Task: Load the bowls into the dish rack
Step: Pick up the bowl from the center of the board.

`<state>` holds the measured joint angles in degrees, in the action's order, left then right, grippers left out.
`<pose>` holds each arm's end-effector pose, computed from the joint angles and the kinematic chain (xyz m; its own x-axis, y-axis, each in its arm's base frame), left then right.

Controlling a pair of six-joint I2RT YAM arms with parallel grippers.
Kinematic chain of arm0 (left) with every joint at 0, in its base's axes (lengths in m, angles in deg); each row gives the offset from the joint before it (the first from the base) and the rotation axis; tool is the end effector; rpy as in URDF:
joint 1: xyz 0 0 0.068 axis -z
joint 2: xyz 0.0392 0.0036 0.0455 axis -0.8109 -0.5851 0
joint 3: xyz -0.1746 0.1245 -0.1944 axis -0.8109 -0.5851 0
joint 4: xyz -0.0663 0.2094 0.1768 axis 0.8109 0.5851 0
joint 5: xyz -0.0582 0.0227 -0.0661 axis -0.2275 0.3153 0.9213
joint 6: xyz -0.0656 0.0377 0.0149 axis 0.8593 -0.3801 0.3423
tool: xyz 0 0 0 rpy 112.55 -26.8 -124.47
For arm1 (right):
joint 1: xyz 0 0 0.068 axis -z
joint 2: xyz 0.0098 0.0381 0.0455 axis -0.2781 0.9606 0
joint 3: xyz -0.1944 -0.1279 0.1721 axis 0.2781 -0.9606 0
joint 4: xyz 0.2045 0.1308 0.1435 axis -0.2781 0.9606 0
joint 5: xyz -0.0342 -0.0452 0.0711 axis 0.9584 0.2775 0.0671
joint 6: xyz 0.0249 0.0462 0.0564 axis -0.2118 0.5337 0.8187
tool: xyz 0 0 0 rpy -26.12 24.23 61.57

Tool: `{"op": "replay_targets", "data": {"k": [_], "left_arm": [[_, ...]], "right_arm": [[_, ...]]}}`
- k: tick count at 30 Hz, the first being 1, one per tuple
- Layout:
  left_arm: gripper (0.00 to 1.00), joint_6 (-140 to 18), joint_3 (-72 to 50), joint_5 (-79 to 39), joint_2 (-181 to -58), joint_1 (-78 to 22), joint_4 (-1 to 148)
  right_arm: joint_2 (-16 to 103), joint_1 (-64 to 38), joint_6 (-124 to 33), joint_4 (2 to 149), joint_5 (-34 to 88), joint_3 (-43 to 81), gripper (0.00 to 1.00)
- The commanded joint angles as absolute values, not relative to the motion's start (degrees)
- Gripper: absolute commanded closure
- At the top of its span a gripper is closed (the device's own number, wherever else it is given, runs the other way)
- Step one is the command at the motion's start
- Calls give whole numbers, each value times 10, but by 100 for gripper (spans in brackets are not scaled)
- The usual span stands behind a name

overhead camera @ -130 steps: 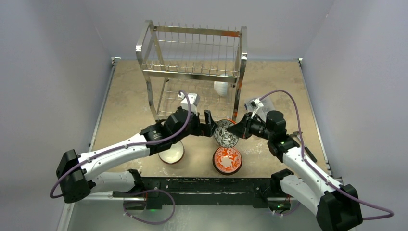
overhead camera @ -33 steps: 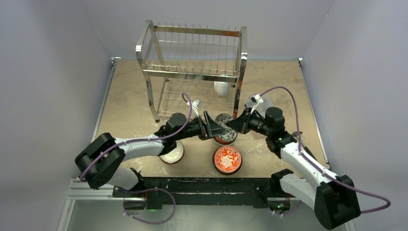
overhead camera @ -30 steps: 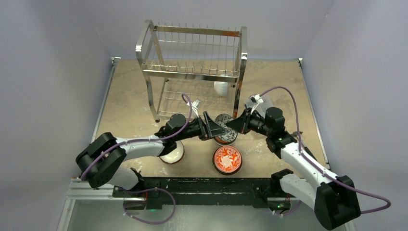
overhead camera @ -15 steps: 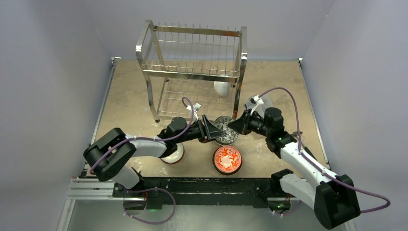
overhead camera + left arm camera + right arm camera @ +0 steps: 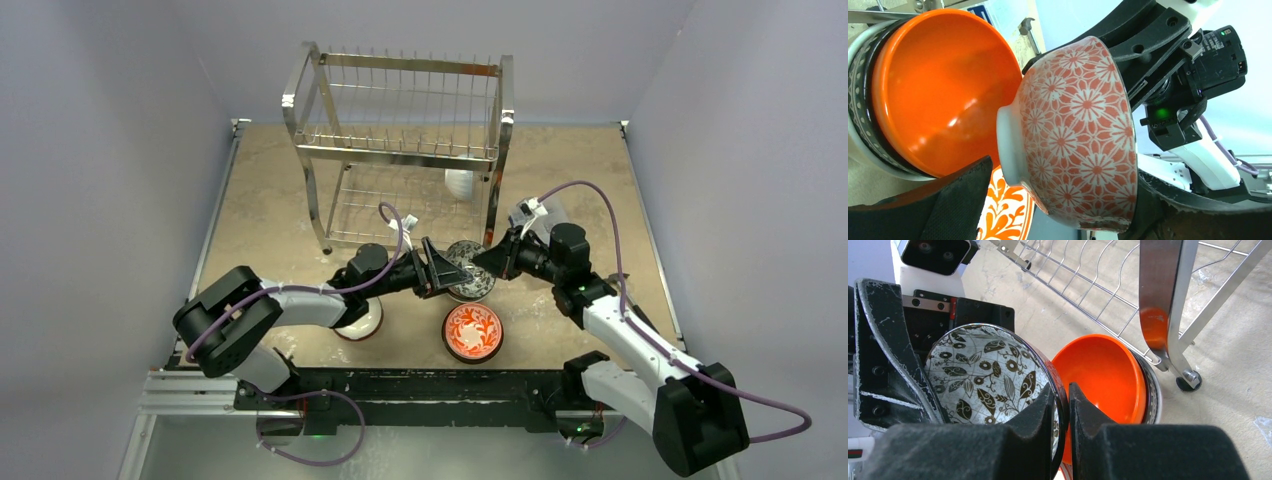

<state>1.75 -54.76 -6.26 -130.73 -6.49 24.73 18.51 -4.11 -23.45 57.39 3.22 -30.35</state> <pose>0.2037 -0.2604 0.1811 -0.9248 -0.3100 -0.2206 0.1690 0.1847 -0.9682 0.2244 0.1194 0.2385 -0.5510 0.2350 -0.8007 -0.5815 0.5801 0.5704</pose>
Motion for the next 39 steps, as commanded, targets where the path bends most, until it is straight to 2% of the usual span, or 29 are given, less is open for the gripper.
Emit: {"op": "replay_targets", "data": {"k": [1,10,12,17,19,22,26,29,34,39], "left_arm": [[18,25,-548,-83,-1292,-65,227],[17,38,-546,-85,-1304,-64,196],[22,43,-548,-85,-1309,-64,185],[41,56,-561,-87,-1315,-64,148],[45,58,-565,-87,-1313,-64,144],[49,60,-575,-92,-1307,-64,144],[51,54,-581,-99,-1293,-65,157],[54,43,-581,-105,-1283,-66,177],[59,39,-587,-109,-1266,-68,189],[71,32,-592,-110,-1251,-75,209]], "right_arm": [[175,-45,-226,530,2,-283,94],[178,-45,-225,529,-5,-281,95],[178,-45,-225,530,-6,-283,94],[175,-46,-226,534,-5,-283,89],[172,-45,-226,536,-2,-282,86],[168,-46,-226,541,4,-280,76],[167,-45,-226,543,6,-279,56],[164,-45,-224,542,6,-281,46],[160,-45,-223,543,12,-279,34],[155,-45,-225,547,19,-276,25]]}}
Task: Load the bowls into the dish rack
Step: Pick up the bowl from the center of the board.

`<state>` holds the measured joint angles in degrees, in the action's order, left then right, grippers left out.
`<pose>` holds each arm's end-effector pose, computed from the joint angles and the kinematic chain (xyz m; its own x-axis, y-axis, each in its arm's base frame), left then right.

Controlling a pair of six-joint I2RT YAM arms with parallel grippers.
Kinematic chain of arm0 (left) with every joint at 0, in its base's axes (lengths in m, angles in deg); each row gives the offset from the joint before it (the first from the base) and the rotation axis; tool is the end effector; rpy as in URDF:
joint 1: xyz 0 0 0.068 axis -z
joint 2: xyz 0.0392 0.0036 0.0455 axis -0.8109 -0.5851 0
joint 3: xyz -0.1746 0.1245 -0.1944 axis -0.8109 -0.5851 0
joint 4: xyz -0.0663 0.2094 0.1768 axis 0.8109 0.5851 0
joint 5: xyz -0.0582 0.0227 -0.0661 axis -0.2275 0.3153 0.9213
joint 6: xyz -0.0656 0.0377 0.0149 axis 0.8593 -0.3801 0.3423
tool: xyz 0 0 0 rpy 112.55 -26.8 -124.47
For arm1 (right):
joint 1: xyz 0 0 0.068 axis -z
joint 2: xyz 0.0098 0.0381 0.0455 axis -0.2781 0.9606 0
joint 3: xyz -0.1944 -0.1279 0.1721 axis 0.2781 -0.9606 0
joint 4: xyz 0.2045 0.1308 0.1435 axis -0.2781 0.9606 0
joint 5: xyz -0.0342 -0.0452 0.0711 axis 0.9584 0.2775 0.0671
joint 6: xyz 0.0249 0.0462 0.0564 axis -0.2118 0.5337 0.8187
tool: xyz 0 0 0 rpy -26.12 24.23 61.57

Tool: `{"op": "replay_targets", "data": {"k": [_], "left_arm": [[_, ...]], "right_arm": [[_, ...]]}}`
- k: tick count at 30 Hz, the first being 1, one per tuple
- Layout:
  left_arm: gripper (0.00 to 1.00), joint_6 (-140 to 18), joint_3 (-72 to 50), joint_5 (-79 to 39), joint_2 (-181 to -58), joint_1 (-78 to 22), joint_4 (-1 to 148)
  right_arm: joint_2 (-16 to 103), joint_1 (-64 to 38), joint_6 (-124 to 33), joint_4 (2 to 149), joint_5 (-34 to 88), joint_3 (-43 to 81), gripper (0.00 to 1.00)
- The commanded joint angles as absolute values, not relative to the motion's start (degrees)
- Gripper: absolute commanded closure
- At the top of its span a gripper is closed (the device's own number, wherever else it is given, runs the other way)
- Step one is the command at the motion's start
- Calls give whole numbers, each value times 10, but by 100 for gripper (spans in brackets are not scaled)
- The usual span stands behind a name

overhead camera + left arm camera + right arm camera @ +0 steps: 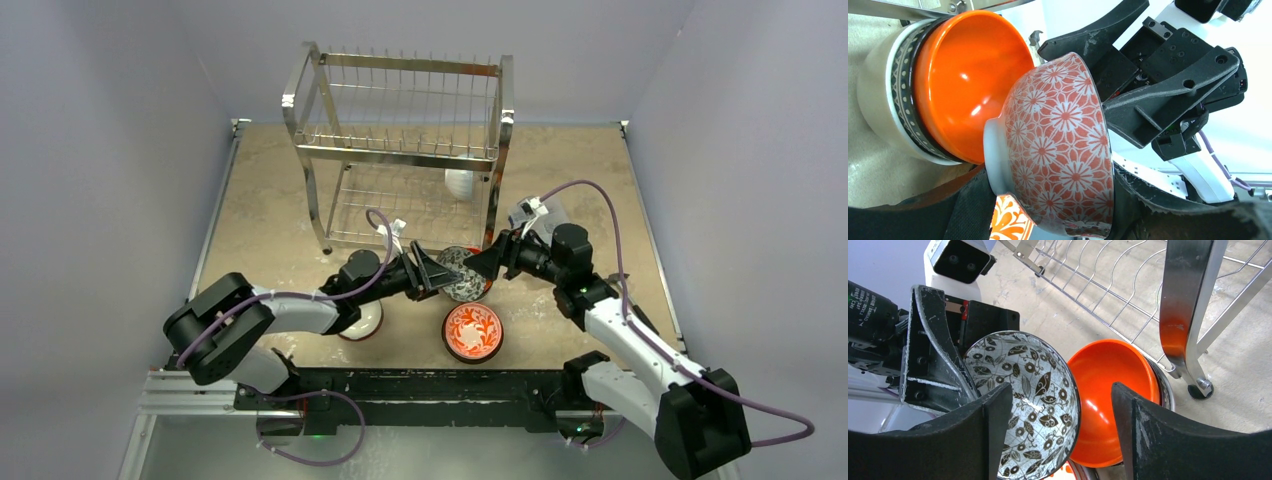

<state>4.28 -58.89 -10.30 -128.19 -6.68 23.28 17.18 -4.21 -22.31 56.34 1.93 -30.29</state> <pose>0.1966 -0.2447 0.1744 -0.9047 -0.3837 -0.1851 0.1199 0.1877 -0.9749 0.2208 0.1198 0.2468 -0.5377 0.2485 -0.8057 -0.6062 0.5503 0.5742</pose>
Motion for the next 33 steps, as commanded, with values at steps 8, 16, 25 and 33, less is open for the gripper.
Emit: {"op": "replay_targets", "data": {"k": [8,16,25,33], "left_arm": [[89,12,-592,-108,-1222,-96,251],[97,-27,-587,-101,-1175,-128,309],[100,-178,-500,-178,-1097,-183,542],[100,-290,-450,-288,-1096,-184,588]], "right_arm": [[129,-45,-224,555,38,-285,16],[123,-45,-222,563,57,-286,9],[124,-45,-231,582,69,-285,7],[120,-45,-236,593,69,-280,7]]}}
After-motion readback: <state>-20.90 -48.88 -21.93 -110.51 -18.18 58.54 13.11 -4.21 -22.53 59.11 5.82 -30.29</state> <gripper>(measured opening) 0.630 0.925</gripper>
